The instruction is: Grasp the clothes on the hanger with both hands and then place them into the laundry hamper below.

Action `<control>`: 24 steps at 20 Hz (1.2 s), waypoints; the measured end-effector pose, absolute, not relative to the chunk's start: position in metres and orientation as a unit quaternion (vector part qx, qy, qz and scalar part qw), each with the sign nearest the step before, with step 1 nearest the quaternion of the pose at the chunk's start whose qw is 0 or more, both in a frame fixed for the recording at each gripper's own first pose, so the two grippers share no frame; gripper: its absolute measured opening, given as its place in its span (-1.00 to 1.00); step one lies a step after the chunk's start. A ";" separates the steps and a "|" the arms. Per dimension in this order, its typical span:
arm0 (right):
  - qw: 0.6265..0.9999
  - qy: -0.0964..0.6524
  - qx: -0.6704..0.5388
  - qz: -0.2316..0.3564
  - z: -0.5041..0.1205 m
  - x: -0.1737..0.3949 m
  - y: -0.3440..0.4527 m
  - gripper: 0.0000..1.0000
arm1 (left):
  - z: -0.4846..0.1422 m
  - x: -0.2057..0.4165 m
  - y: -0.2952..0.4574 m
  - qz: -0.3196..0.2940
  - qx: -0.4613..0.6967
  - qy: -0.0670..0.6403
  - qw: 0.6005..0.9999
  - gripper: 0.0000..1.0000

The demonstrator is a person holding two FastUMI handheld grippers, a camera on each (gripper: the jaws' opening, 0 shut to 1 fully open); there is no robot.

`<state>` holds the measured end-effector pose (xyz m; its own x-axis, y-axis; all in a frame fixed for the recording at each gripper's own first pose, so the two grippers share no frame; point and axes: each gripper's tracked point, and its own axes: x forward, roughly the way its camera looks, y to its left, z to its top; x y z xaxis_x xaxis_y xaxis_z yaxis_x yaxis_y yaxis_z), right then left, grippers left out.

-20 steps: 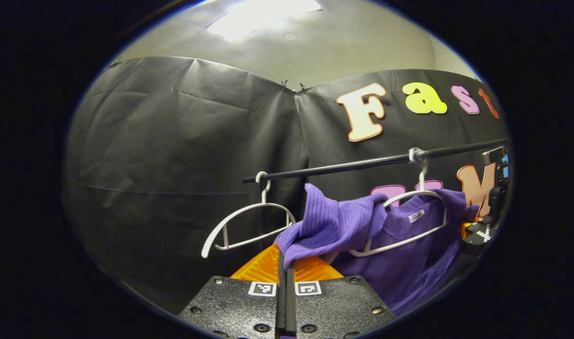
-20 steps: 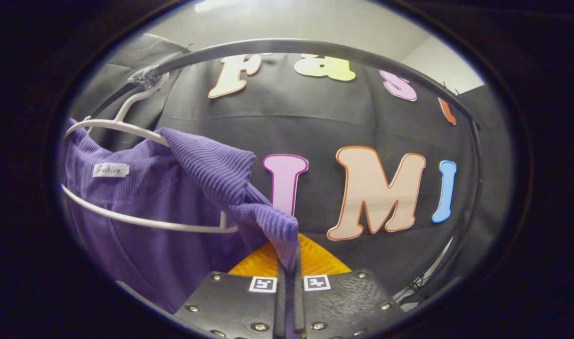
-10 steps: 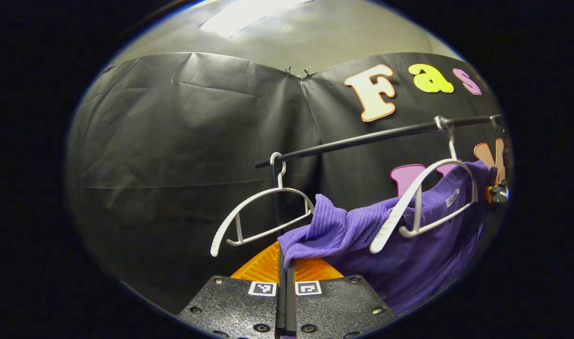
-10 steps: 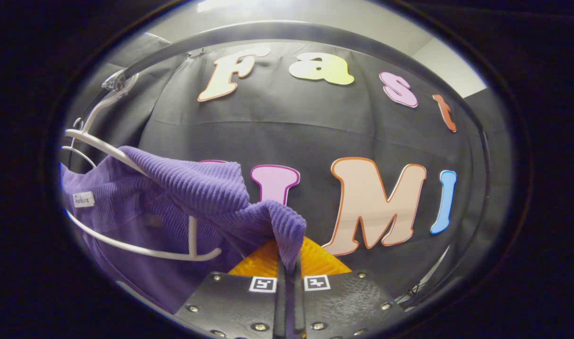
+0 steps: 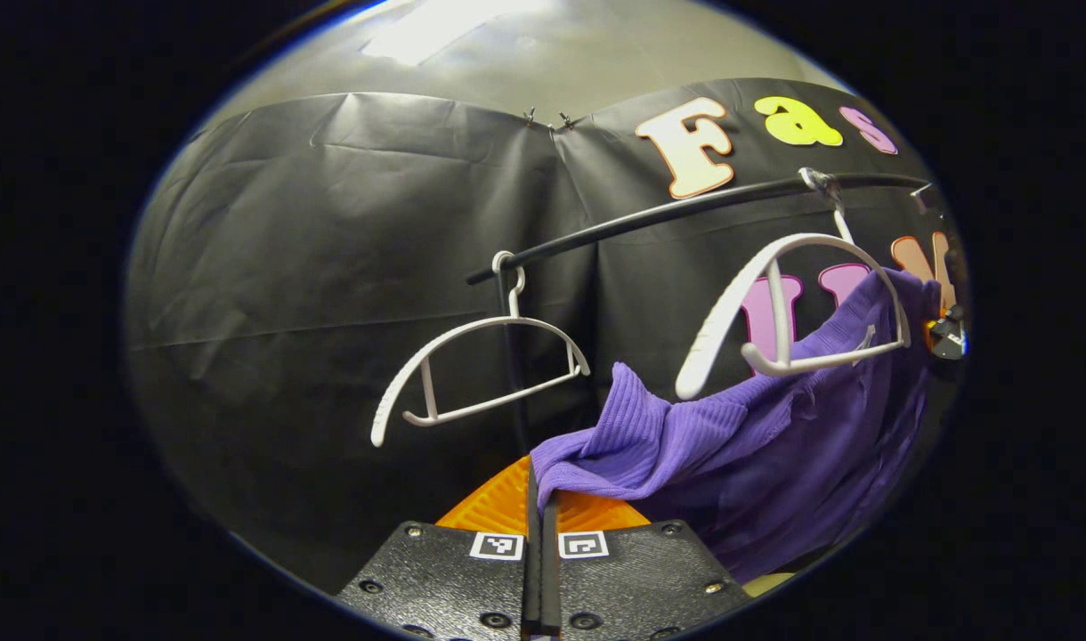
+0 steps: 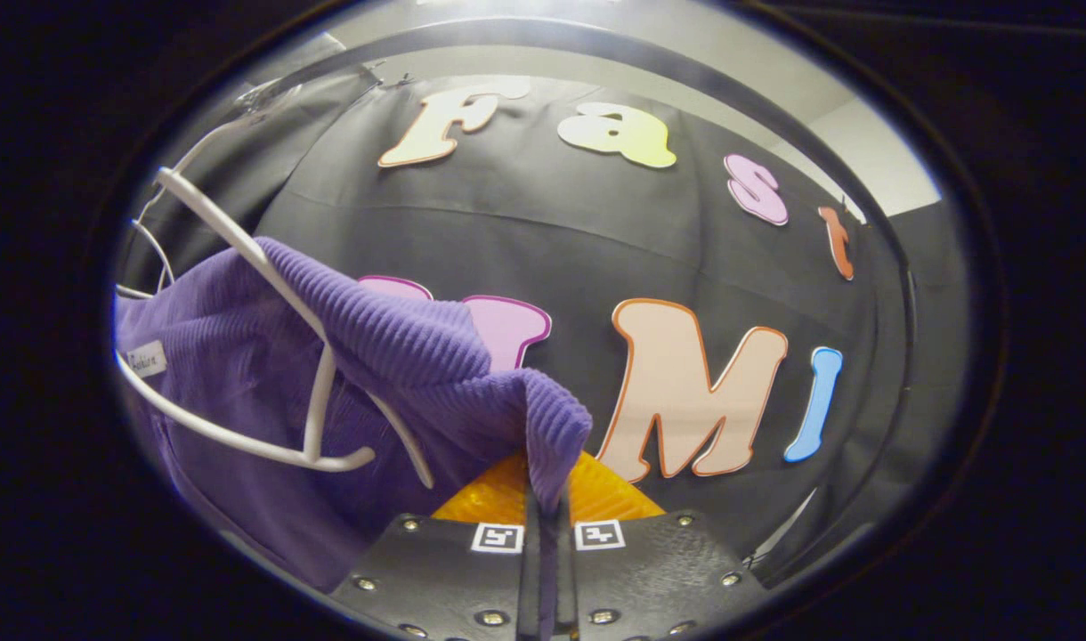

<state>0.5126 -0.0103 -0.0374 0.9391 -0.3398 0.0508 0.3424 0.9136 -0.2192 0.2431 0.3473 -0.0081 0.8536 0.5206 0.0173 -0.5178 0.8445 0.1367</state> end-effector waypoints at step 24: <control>0.967 0.134 -0.126 -0.178 -0.169 0.465 -0.046 -0.86 | -0.060 0.265 0.290 0.182 0.106 0.047 0.976 -0.99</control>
